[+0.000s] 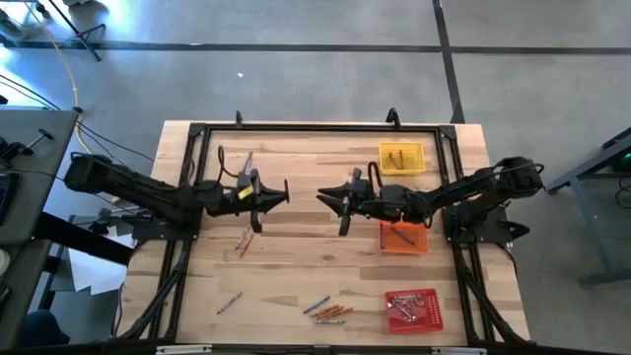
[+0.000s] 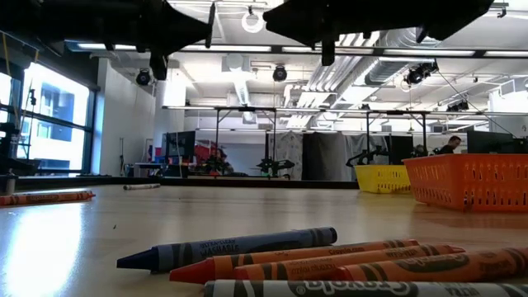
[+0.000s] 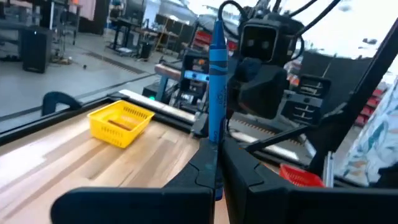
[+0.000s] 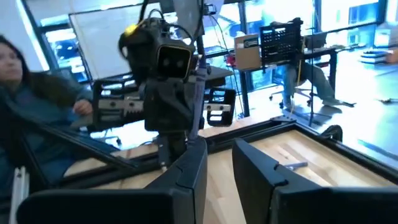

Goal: Sort crayons
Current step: Put the blue crayon into the orange bin

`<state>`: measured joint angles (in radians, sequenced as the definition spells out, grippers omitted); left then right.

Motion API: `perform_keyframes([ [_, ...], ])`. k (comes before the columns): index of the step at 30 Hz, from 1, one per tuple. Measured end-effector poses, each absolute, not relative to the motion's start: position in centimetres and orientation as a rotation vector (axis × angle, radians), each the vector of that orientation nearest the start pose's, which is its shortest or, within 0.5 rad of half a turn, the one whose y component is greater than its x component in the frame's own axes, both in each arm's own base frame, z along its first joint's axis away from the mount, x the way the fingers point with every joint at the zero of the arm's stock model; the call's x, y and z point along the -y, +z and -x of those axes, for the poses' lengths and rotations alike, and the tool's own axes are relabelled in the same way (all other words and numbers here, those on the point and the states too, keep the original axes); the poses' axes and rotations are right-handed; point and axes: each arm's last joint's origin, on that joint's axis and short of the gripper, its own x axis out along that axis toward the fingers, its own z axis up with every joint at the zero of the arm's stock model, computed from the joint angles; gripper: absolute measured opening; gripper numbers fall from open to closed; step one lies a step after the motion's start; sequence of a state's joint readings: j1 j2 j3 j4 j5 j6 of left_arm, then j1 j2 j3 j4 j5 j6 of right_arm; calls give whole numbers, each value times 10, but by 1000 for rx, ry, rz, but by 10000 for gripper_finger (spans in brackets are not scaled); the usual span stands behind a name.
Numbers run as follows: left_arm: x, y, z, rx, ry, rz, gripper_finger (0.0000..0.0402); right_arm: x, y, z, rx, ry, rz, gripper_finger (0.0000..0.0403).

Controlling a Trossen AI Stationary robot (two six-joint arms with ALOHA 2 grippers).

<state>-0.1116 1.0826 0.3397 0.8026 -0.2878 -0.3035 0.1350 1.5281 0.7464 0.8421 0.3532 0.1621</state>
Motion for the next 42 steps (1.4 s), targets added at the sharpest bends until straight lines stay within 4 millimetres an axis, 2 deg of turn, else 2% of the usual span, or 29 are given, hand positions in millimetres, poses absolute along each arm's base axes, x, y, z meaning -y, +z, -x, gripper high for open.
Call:
perform_keyframes([
  [5,30,214,-226,90,202,317,0,-49,248,-327,114,-277,-229,71],
  [14,47,219,-257,59,179,241,0,-77,246,-350,94,-221,-176,71],
  [31,57,218,-264,61,148,249,0,-78,246,-351,88,-216,-158,71],
  [42,63,213,-285,76,139,239,0,-78,247,-351,91,-213,-159,71],
])
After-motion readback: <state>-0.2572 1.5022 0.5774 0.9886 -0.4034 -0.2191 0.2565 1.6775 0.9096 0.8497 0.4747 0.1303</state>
